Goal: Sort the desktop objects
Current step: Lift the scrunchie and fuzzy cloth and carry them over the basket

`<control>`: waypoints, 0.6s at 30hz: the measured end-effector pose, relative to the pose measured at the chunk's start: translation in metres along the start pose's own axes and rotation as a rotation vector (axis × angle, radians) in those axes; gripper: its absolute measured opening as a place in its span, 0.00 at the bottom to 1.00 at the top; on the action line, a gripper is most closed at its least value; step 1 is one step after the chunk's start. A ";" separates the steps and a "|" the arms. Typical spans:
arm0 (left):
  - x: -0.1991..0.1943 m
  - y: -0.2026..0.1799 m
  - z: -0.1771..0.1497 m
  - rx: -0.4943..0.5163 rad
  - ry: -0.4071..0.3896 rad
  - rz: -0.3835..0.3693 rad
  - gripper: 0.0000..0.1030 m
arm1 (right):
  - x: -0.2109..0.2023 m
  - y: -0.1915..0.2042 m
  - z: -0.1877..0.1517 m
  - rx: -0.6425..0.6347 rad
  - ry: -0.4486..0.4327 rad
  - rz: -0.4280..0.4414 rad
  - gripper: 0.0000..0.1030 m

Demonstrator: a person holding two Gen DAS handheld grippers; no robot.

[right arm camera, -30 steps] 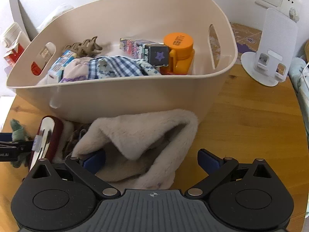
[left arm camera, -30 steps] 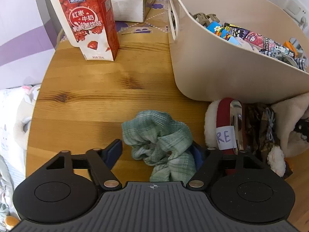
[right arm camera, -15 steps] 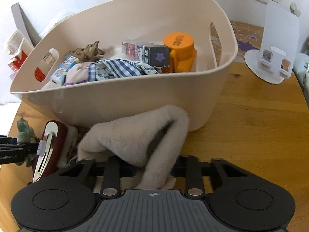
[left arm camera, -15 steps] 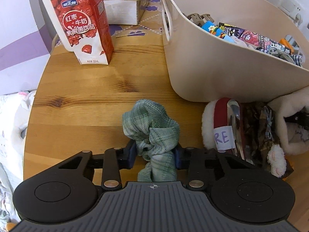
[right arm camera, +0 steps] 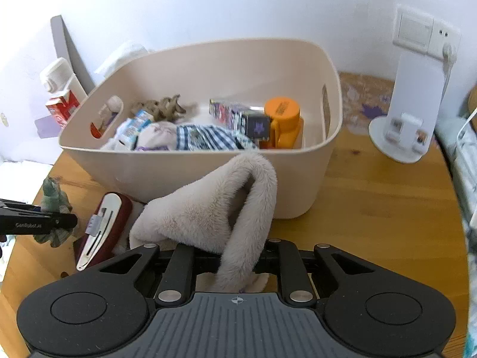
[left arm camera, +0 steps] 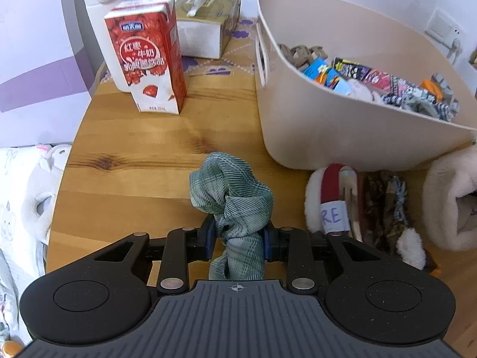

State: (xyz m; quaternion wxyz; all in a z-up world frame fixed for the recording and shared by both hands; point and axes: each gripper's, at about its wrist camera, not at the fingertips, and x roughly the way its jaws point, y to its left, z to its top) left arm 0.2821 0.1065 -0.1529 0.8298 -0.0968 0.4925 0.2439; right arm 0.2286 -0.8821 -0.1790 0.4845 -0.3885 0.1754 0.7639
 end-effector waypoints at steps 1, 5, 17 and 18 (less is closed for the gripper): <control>-0.003 0.000 0.000 0.001 -0.005 -0.002 0.29 | -0.006 -0.001 0.000 -0.002 -0.008 0.000 0.15; -0.013 -0.004 -0.001 0.010 -0.026 -0.009 0.29 | -0.019 -0.002 0.001 0.001 -0.034 -0.003 0.15; -0.046 -0.010 0.004 0.038 -0.114 -0.018 0.29 | -0.066 -0.007 0.005 0.007 -0.145 -0.020 0.15; -0.049 -0.011 0.005 0.040 -0.122 -0.021 0.29 | -0.069 -0.007 0.006 0.009 -0.155 -0.020 0.15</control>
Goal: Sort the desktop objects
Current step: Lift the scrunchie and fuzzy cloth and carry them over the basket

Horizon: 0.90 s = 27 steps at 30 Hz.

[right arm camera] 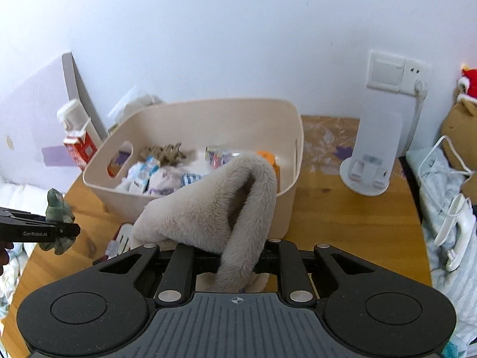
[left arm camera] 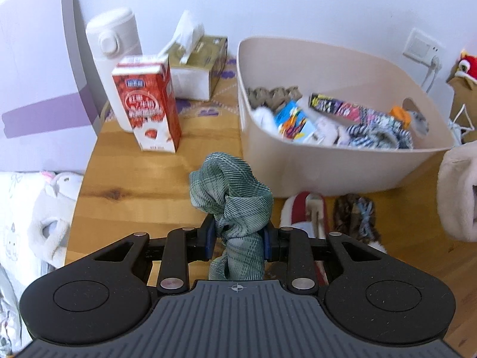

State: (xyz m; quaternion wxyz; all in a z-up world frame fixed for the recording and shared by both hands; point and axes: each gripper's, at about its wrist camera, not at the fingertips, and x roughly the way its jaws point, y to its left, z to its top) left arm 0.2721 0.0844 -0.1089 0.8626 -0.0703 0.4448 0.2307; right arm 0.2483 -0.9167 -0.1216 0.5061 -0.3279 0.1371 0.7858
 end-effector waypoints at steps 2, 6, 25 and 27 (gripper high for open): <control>-0.004 -0.002 0.005 0.002 -0.016 -0.007 0.29 | -0.006 -0.002 0.004 0.005 -0.019 -0.001 0.15; -0.012 -0.006 0.016 0.017 -0.039 -0.005 0.29 | -0.014 -0.005 0.010 0.009 -0.058 -0.023 0.15; -0.016 -0.030 0.076 0.136 -0.169 -0.001 0.29 | -0.014 -0.031 0.064 0.025 -0.185 -0.063 0.16; -0.012 -0.033 0.083 0.148 -0.175 0.002 0.29 | -0.010 -0.033 0.069 0.022 -0.196 -0.066 0.16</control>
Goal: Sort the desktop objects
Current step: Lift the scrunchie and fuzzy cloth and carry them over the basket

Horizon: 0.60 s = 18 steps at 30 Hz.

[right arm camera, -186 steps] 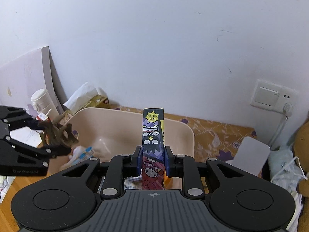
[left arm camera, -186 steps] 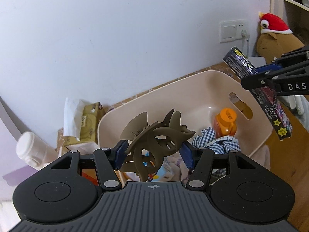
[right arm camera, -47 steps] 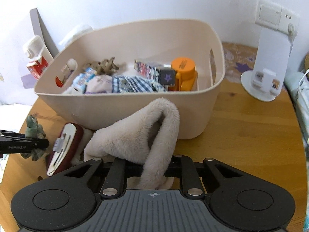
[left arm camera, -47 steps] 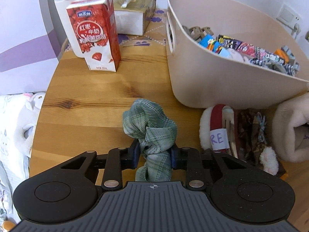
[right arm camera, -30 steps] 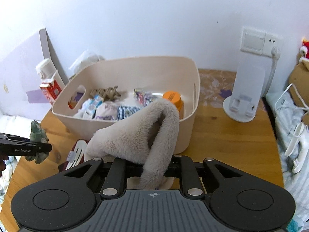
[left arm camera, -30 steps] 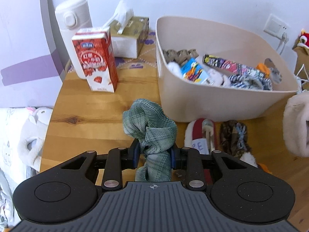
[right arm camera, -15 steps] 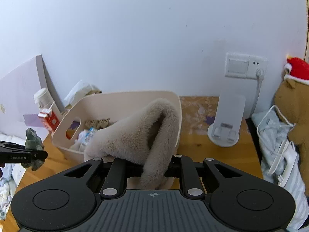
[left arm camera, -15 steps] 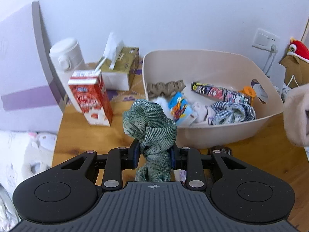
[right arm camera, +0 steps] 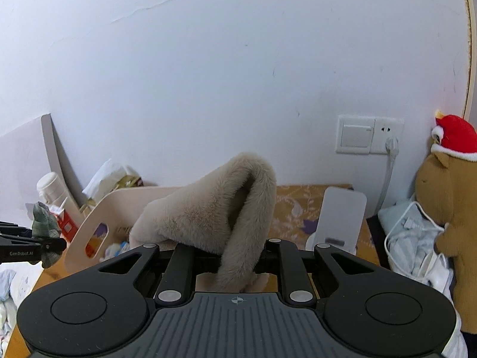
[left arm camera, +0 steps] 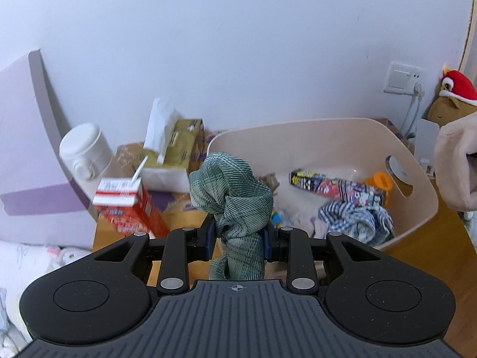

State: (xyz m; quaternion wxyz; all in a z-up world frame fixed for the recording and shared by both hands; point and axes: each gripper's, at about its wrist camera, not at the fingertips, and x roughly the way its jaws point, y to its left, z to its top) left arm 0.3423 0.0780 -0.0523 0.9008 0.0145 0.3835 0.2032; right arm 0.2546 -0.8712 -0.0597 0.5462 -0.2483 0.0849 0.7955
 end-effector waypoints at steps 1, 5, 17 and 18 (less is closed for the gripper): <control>0.002 -0.002 0.003 0.006 -0.003 0.000 0.29 | 0.003 0.000 0.002 -0.001 0.000 0.000 0.16; 0.012 -0.010 0.011 0.033 -0.008 -0.003 0.29 | 0.016 -0.002 0.008 -0.008 0.004 0.002 0.16; 0.054 -0.024 0.017 0.042 0.075 -0.062 0.29 | 0.056 0.011 0.015 -0.069 0.046 0.028 0.17; 0.057 -0.026 0.017 0.048 0.078 -0.061 0.29 | 0.058 0.013 0.015 -0.082 0.050 0.030 0.17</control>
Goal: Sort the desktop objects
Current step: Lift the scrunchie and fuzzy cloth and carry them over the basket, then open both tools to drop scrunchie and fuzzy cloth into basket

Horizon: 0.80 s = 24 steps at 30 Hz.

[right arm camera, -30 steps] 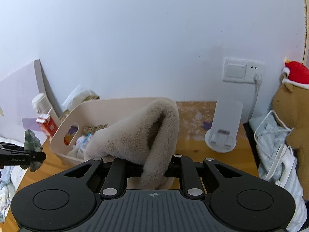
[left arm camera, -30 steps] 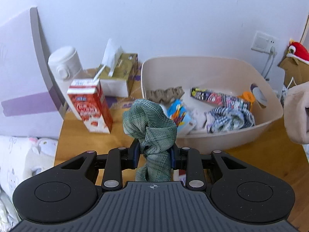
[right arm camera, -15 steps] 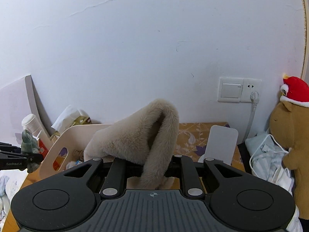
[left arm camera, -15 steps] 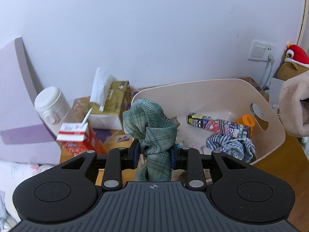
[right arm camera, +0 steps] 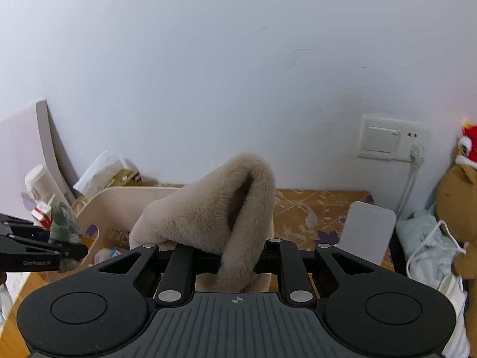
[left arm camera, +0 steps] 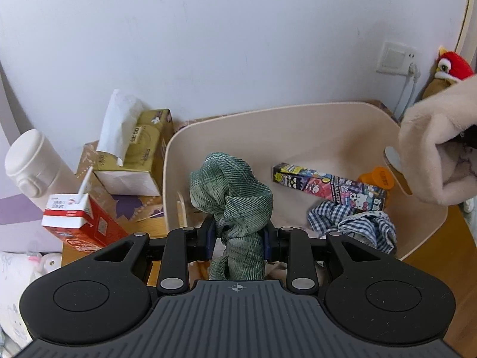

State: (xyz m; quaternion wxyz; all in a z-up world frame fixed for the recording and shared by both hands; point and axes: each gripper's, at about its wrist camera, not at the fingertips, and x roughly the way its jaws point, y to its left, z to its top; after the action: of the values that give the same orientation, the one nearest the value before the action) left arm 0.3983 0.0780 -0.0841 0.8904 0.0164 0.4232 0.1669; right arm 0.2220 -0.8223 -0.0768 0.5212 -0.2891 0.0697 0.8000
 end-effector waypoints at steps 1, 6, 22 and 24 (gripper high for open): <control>0.003 -0.002 0.000 0.006 0.004 0.000 0.29 | 0.003 0.002 0.000 -0.010 0.006 0.005 0.17; 0.013 -0.009 0.000 0.029 0.025 0.000 0.29 | 0.020 0.006 -0.001 -0.029 0.051 0.029 0.18; 0.004 -0.026 -0.006 0.131 -0.006 0.070 0.71 | 0.021 0.011 -0.010 -0.003 0.086 0.063 0.67; -0.003 -0.027 -0.007 0.135 -0.023 0.062 0.72 | 0.016 0.012 -0.009 0.001 0.081 0.066 0.73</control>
State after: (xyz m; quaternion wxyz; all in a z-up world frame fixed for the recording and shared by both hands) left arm 0.3989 0.0514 -0.0911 0.8865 0.0914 0.4224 0.1652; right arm 0.2104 -0.8183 -0.0952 0.4914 -0.3185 0.1008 0.8043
